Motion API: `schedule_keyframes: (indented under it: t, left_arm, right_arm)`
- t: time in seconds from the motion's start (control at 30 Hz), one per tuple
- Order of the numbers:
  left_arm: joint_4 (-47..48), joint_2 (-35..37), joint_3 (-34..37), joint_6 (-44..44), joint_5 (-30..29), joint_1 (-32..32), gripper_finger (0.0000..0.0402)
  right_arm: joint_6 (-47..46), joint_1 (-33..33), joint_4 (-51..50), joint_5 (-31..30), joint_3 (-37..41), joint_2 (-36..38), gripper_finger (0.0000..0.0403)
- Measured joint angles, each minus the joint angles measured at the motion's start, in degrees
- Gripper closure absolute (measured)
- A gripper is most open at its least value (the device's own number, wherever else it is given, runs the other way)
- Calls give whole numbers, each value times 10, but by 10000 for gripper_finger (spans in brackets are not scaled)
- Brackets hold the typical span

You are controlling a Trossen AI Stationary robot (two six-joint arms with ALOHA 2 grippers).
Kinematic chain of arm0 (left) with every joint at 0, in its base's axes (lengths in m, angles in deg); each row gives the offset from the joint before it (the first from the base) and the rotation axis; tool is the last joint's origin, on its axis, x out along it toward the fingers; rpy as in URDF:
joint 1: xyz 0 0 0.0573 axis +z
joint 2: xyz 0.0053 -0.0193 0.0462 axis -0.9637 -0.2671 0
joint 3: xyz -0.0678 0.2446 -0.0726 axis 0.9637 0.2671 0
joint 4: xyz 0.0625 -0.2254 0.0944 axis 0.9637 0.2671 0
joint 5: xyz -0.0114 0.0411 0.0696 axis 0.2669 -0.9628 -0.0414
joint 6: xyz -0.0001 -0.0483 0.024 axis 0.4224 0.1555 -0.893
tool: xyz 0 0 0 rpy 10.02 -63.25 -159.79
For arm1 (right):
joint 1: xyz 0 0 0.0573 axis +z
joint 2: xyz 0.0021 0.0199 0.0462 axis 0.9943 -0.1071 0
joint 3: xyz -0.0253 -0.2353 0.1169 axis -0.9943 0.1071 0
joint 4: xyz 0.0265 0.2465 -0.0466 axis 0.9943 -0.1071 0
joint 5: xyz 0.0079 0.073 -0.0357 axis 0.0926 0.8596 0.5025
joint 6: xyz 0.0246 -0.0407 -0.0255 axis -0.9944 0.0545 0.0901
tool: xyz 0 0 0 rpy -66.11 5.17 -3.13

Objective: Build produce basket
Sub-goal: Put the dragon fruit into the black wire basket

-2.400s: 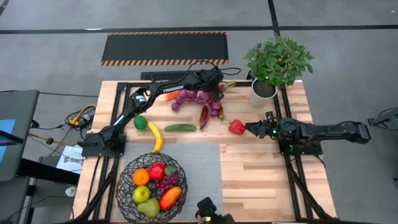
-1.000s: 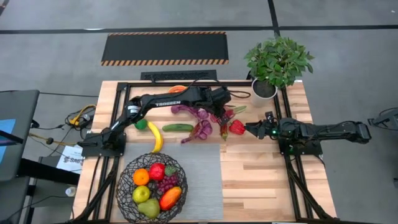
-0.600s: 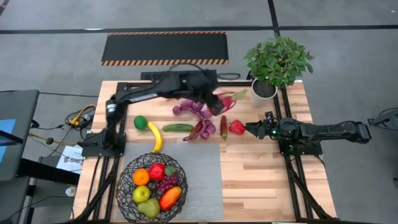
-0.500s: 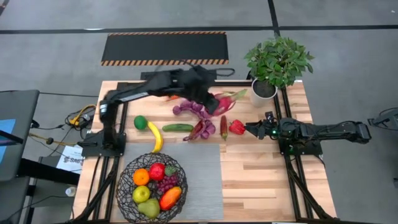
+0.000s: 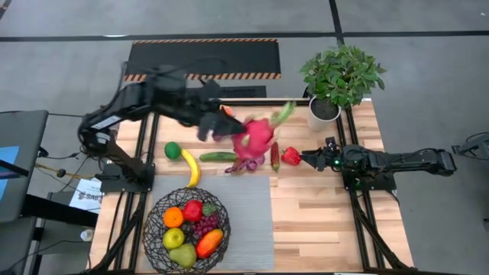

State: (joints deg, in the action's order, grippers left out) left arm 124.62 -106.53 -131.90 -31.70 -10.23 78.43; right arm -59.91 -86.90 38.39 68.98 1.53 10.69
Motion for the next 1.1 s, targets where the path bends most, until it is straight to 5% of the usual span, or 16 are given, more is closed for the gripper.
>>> schedule_keyframes:
  t: [0.17,0.47,1.1]
  left_arm:
    - [-198,28,0,19,-72,-49,330]
    - [-465,39,0,-112,-114,-120,329]
    - [-606,39,1,-239,-142,-194,329]
  right_arm:
    - [0,0,0,0,0,-6,69]
    - [0,0,0,0,0,-6,69]
    - [-1,0,0,1,0,-6,69]
